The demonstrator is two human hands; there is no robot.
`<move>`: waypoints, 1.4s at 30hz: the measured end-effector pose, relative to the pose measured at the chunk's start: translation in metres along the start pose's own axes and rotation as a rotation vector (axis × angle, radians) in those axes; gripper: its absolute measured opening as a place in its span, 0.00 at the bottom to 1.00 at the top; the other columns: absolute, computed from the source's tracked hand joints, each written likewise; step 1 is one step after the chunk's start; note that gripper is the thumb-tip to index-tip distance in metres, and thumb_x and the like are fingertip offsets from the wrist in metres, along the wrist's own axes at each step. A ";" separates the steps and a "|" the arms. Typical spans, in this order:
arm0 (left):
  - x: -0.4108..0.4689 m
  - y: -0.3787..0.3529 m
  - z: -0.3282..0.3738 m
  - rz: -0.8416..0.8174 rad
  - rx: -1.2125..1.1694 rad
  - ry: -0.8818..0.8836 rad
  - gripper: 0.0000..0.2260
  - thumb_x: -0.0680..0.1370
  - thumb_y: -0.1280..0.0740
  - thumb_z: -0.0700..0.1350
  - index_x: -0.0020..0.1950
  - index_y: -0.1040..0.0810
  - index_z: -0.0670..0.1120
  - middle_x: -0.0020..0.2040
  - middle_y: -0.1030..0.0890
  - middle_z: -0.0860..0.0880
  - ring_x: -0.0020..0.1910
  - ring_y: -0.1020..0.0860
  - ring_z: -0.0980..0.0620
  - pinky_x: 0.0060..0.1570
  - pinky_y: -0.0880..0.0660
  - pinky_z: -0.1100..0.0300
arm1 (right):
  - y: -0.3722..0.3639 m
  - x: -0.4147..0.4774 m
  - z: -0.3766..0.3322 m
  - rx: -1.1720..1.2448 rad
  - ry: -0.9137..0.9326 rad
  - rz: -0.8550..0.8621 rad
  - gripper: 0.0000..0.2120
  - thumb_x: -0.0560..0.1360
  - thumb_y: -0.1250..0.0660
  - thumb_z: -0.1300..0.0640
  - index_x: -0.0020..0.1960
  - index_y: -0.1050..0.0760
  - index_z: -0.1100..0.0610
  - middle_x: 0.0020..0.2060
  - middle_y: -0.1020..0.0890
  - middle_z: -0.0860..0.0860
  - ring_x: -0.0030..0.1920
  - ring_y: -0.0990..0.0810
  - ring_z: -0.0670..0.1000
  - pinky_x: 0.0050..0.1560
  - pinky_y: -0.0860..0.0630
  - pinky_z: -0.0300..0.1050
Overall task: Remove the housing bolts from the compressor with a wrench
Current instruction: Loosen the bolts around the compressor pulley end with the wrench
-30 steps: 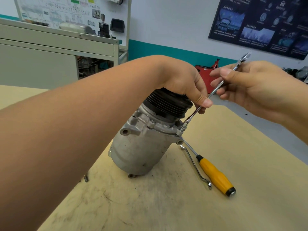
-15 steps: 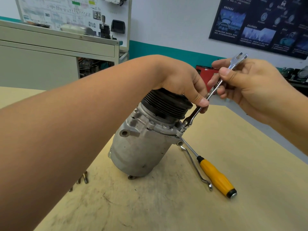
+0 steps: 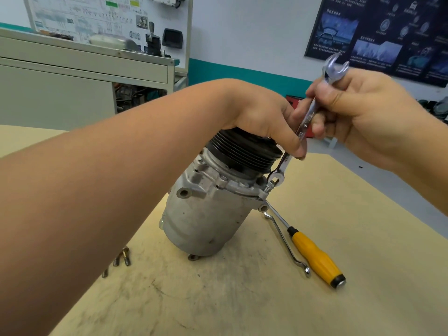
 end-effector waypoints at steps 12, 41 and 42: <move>0.000 -0.002 0.003 0.001 0.066 0.005 0.29 0.50 0.32 0.67 0.45 0.17 0.55 0.39 0.17 0.55 0.40 0.19 0.58 0.48 0.25 0.60 | -0.003 -0.010 0.000 0.007 0.019 -0.075 0.11 0.72 0.41 0.49 0.41 0.30 0.57 0.36 0.27 0.50 0.30 0.29 0.45 0.34 0.28 0.37; 0.004 -0.005 0.003 -0.070 0.115 -0.037 0.06 0.77 0.34 0.54 0.45 0.18 0.64 0.46 0.18 0.60 0.50 0.23 0.57 0.49 0.31 0.60 | 0.017 -0.022 0.027 0.221 -0.037 0.134 0.06 0.77 0.43 0.58 0.46 0.28 0.57 0.31 0.18 0.47 0.26 0.24 0.41 0.31 0.25 0.33; 0.004 -0.005 0.003 -0.073 0.118 -0.034 0.06 0.77 0.34 0.54 0.44 0.18 0.64 0.43 0.19 0.61 0.47 0.23 0.58 0.46 0.31 0.61 | 0.018 -0.021 0.028 0.255 -0.052 0.121 0.06 0.75 0.42 0.56 0.45 0.28 0.56 0.31 0.18 0.47 0.26 0.25 0.41 0.31 0.25 0.33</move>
Point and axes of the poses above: each hand's wrist, its own x-axis towards the middle knuckle, its own y-axis out of the back of the hand, z = x × y, the point moved 2 cm from there along x, towards the middle knuckle
